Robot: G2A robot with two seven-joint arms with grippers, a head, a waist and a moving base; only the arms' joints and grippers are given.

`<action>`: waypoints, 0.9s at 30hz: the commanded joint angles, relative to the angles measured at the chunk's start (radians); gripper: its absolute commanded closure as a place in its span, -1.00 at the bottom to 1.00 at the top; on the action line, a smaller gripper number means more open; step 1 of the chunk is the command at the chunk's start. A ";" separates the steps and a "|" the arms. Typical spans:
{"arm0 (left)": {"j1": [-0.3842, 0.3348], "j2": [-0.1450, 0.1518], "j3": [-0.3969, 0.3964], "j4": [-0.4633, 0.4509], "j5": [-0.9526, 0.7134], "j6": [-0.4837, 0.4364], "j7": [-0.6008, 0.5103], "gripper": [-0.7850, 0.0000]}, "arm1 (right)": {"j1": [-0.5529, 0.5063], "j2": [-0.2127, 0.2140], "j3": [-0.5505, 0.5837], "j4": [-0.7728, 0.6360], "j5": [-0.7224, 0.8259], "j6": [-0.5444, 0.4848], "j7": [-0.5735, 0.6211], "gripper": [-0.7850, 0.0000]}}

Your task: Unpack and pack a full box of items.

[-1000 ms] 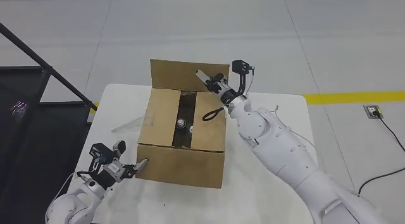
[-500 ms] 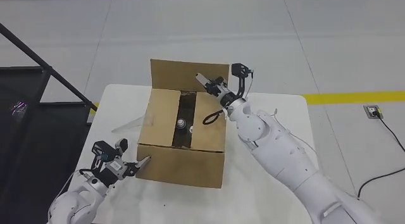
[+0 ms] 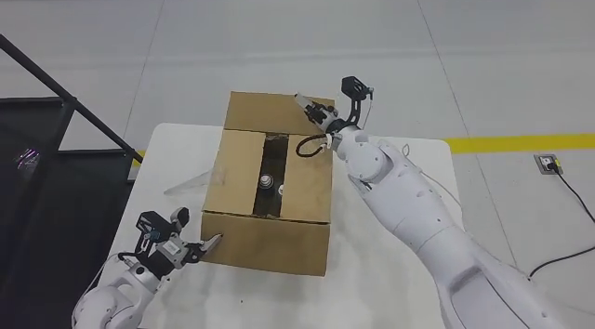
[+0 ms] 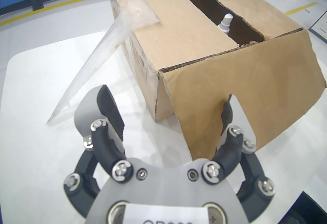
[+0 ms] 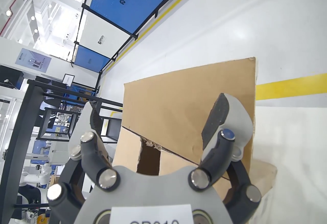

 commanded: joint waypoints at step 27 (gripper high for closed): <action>-0.107 -0.017 0.000 0.077 -0.110 0.333 -0.033 -1.00 | 0.020 -0.044 0.136 0.181 0.216 -0.514 0.444 -1.00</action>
